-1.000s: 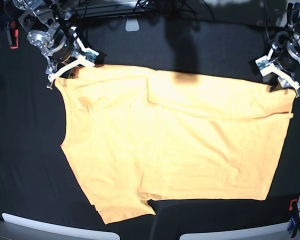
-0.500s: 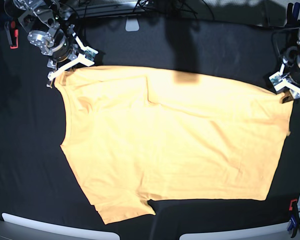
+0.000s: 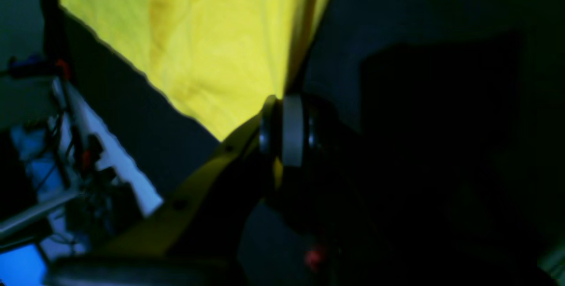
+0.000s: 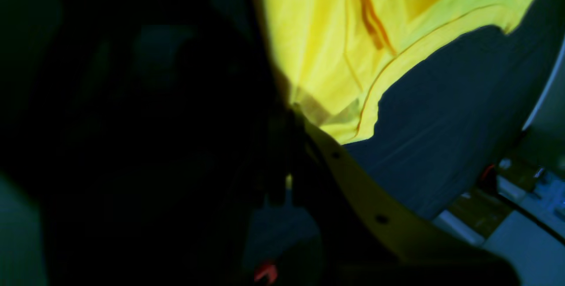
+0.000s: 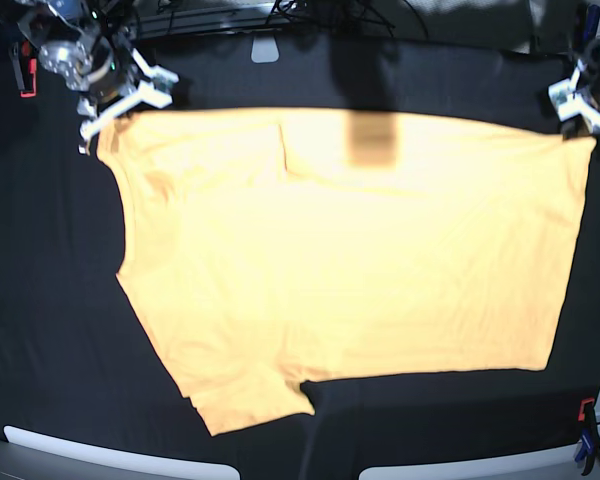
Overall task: Layout the t-shirt on the table in an organized manner, then fold the t-shirt properly
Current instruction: 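Drag the shoulder edges away from the hem, smoothing the shirt flat, then reach both grippers to the shirt's side edges near the hem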
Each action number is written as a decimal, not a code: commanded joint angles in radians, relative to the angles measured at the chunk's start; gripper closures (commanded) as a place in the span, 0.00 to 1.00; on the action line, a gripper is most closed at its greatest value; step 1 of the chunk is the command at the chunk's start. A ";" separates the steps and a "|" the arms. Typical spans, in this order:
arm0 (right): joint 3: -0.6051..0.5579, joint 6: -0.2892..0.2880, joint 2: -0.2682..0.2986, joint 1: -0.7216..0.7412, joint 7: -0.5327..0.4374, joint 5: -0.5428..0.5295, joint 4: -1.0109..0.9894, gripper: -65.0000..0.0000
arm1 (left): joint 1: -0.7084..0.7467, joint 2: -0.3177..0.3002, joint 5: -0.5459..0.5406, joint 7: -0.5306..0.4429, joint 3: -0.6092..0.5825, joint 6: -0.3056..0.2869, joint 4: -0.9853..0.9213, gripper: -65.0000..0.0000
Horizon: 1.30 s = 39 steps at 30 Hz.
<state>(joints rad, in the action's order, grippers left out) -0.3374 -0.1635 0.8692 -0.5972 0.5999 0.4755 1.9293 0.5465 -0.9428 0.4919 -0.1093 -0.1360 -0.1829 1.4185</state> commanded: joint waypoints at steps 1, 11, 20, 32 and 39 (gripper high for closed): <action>0.019 0.012 0.032 -0.024 0.040 0.019 0.023 1.00 | 0.037 -0.031 -0.013 0.011 0.008 0.000 0.020 1.00; 0.197 0.050 0.051 -0.298 0.052 0.019 0.116 1.00 | 0.204 -0.036 -0.029 0.110 0.012 0.000 0.162 1.00; 0.238 0.053 0.050 -0.351 0.052 0.019 0.141 1.00 | 0.225 -0.044 -0.030 0.152 0.012 0.000 0.195 1.00; 0.238 0.053 0.050 -0.351 0.119 0.010 0.145 1.00 | 0.262 -0.055 -0.063 0.331 0.012 0.000 0.286 0.80; 0.241 0.068 0.051 -0.348 0.190 -0.018 0.217 0.79 | 0.262 -0.058 -0.131 0.539 0.012 0.000 0.443 0.51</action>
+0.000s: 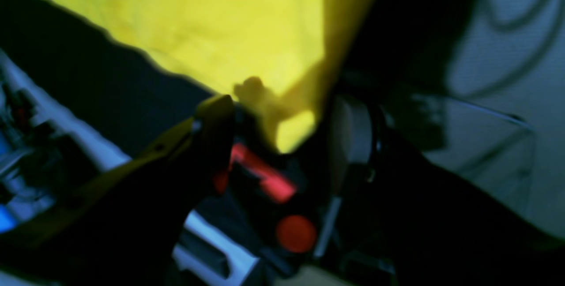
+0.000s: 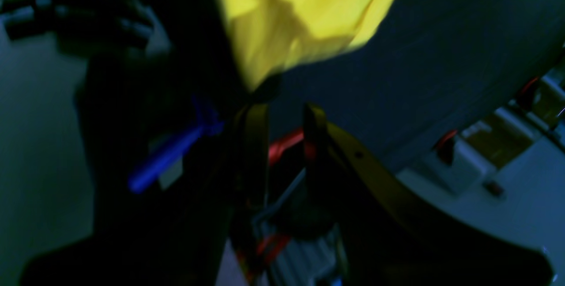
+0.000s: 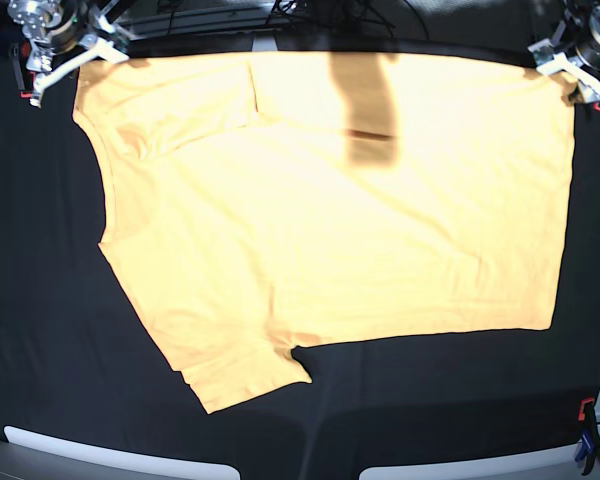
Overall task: Layout the t-shirt on the table in an organized manner, then fold the t-shirt properly
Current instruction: 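Reach both grippers to the shirt's side edges near the hem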
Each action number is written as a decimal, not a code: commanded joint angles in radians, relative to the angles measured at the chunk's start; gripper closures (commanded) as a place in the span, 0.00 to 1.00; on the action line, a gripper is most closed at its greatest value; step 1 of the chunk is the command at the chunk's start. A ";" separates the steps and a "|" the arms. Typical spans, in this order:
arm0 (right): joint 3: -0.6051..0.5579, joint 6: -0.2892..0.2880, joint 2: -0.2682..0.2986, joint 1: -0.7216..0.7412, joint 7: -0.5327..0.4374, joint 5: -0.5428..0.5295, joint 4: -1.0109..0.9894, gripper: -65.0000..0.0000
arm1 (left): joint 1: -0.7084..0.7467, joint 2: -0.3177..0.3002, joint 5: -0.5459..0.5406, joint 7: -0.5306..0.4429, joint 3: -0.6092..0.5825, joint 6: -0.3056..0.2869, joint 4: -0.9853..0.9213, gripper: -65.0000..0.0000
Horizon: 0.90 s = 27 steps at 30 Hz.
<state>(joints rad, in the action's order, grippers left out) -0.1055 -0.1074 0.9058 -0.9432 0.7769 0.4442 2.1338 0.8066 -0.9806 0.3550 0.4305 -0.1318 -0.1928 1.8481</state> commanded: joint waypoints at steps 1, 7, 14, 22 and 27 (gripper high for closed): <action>0.014 0.032 0.014 0.002 0.001 0.013 0.021 0.79 | 0.002 -0.027 0.006 0.003 0.008 0.010 0.035 0.51; 0.095 0.115 0.014 0.121 -0.019 -0.153 0.020 0.79 | -0.008 -0.064 -0.099 -0.029 0.095 0.153 0.085 0.51; 0.165 0.096 -0.068 0.399 -0.109 -0.454 -0.086 0.79 | -0.180 0.044 -0.459 -0.115 0.312 0.166 0.030 0.51; 0.164 -0.033 -0.229 0.776 -0.184 -0.670 -0.384 0.79 | -0.566 0.245 -0.692 -0.158 0.335 0.019 -0.245 0.51; 0.164 -0.121 -0.311 1.006 -0.123 -0.789 -0.579 0.79 | -0.821 0.361 -0.727 -0.117 0.335 -0.080 -0.494 0.51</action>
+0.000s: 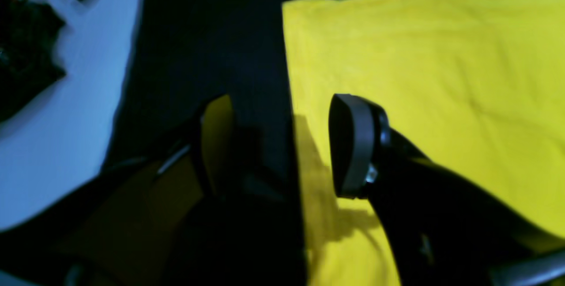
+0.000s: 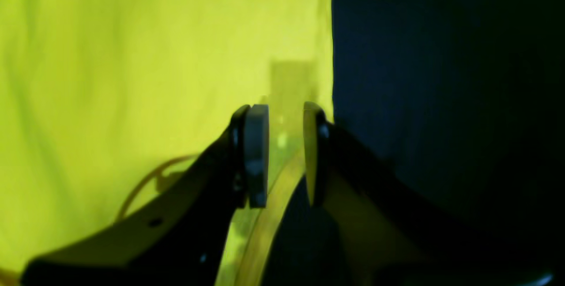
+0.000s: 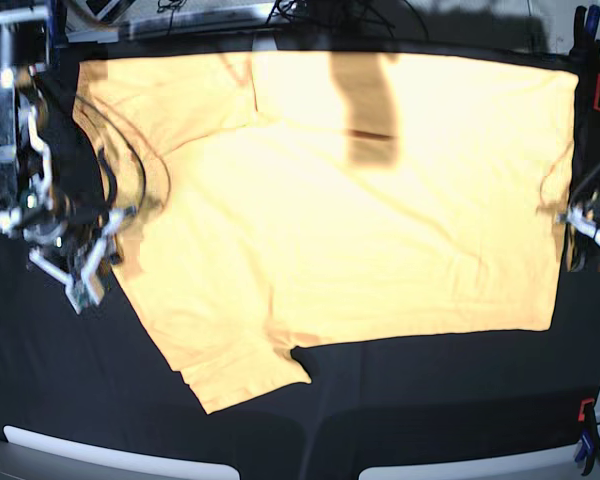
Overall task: Layout the t-shirt on the table in an organized manner, then fold the t-shirt properly
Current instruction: 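Reach both grippers to the shirt's side edges near the hem, then grasp the hem-side edges of the shirt with both grippers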
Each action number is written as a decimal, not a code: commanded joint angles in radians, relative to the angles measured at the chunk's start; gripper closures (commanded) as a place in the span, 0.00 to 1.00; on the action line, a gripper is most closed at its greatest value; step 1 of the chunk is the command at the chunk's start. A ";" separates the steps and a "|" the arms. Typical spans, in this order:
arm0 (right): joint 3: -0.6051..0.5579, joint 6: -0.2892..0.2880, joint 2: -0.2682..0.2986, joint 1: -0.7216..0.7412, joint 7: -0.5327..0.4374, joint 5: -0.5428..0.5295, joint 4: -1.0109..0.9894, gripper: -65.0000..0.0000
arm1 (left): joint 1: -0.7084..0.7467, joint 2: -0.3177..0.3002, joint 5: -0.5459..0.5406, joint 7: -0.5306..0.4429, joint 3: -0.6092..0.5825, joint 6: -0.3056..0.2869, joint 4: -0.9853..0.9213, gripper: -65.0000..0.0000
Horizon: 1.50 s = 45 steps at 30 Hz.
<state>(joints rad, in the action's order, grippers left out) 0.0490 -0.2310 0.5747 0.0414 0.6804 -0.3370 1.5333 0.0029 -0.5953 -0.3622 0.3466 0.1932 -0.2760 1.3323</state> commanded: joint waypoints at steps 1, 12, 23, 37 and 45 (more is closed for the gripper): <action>0.010 -0.006 0.005 0.066 -0.024 -0.021 -0.017 0.79 | -0.071 -0.008 -0.010 -0.020 0.009 -0.012 -0.031 0.51; 0.009 -0.079 -0.129 0.526 0.070 -0.023 -0.500 0.79 | -0.604 0.047 0.022 -0.054 -0.041 -0.058 -0.729 0.51; 0.009 -0.139 -0.187 0.634 0.147 -0.023 -0.608 0.79 | -0.801 0.092 0.126 -0.427 -0.210 -0.023 -1.234 0.51; 0.010 -0.151 -0.180 0.634 0.122 -0.023 -0.608 0.79 | -0.783 0.157 0.126 -0.423 -0.210 -0.009 -1.275 0.89; 0.010 -0.152 -0.180 0.634 0.020 0.018 -0.608 0.79 | -0.763 0.158 0.126 -0.422 -0.210 -0.009 -1.275 1.00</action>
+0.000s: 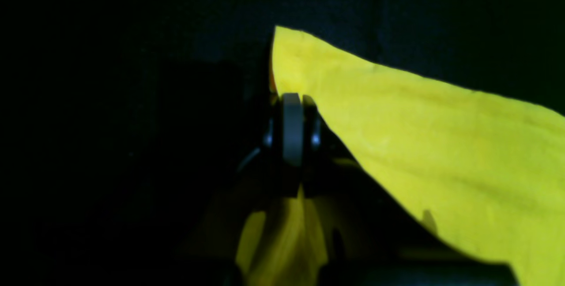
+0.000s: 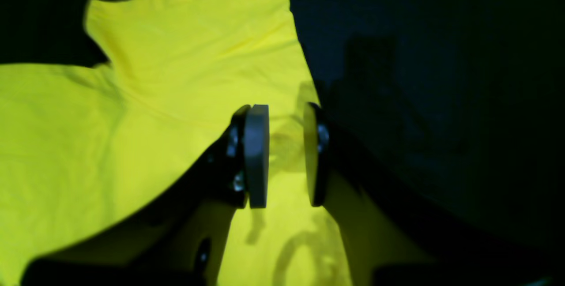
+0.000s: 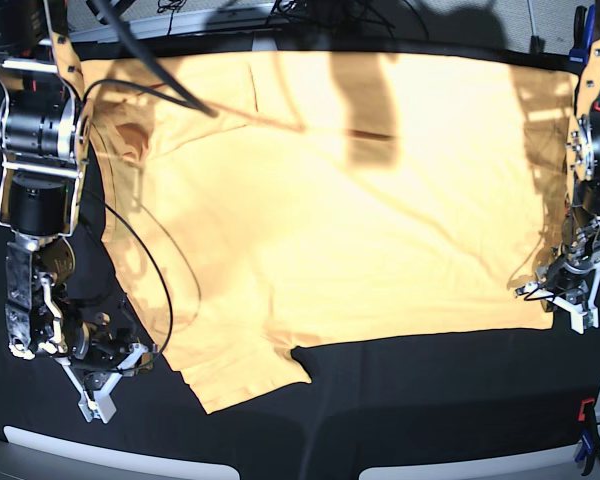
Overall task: Layout the t-shirt on the table in an organized manner, then fold the t-shirt properly
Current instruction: 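Grasp the hem-side edges of the shirt with both grippers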
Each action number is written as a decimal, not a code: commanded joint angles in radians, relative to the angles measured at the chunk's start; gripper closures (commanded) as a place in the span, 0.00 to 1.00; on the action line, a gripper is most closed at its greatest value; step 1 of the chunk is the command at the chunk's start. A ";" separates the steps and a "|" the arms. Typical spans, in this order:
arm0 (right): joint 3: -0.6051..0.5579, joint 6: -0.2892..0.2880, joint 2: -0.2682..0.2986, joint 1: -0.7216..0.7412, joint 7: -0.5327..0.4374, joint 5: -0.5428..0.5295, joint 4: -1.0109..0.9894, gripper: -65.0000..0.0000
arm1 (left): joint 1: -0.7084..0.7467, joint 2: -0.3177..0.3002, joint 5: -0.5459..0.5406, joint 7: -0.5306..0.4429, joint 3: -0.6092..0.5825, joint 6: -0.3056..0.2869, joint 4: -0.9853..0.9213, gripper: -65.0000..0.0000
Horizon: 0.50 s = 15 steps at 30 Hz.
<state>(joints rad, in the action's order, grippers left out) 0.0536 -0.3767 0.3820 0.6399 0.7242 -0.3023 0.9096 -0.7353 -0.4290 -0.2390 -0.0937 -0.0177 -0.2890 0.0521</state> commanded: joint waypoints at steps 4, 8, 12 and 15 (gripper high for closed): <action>0.005 -0.010 0.008 0.039 -0.066 0.078 0.015 0.41 | -0.024 -0.003 0.003 0.018 0.001 0.004 0.006 1.00; -0.018 -0.011 0.000 0.058 -0.105 0.089 -0.003 0.32 | -0.024 0.005 0.003 0.017 0.001 0.004 0.006 1.00; -0.064 -0.010 -0.018 0.143 -0.135 0.151 -0.194 0.32 | -0.024 0.010 0.003 0.019 0.001 0.004 0.006 1.00; -0.082 -0.008 -0.025 0.230 -0.170 0.210 -0.399 0.32 | -0.024 0.010 0.003 0.018 0.001 0.004 0.006 1.00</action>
<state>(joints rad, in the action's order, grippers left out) -0.0315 -0.3862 0.3416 0.8276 0.5701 -0.0841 0.4850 -0.7380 -0.4126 -0.2390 -0.0959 -0.0177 -0.2848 0.0521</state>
